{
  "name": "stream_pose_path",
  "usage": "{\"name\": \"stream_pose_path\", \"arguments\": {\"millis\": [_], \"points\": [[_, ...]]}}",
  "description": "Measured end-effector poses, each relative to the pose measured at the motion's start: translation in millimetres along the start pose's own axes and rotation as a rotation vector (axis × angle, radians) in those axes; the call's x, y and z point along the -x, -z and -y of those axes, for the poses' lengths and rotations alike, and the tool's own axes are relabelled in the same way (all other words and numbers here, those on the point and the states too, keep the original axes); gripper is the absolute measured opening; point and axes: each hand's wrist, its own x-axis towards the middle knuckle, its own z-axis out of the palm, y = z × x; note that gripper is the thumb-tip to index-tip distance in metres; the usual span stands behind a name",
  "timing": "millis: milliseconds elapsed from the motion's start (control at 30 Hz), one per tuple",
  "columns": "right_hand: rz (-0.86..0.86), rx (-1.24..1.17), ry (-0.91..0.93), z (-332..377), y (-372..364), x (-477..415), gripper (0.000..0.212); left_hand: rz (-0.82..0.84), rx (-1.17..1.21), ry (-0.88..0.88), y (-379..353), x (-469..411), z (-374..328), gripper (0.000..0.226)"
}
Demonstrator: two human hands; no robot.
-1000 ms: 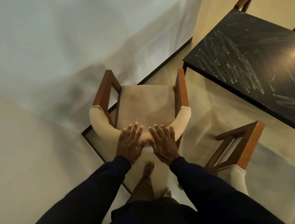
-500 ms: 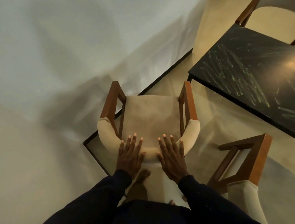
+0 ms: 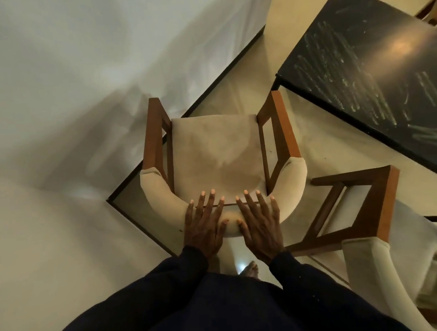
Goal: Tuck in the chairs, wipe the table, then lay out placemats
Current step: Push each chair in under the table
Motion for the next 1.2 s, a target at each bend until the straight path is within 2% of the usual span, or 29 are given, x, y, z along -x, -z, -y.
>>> {"name": "stream_pose_path", "arguments": {"millis": [500, 800, 1200], "points": [[-0.015, -0.08, -0.011, -1, -16, 24, 0.06, 0.025, 0.019, -0.03, -12, 16, -2, 0.064], [0.03, -0.084, 0.072, -18, -7, 14, 0.059, -0.028, -0.003, 0.082, -8, 10, -23, 0.062], [0.067, -0.108, 0.278, -75, 6, 48, 0.058, -0.073, 0.01, 0.301, -26, 33, -97, 0.063]]}}
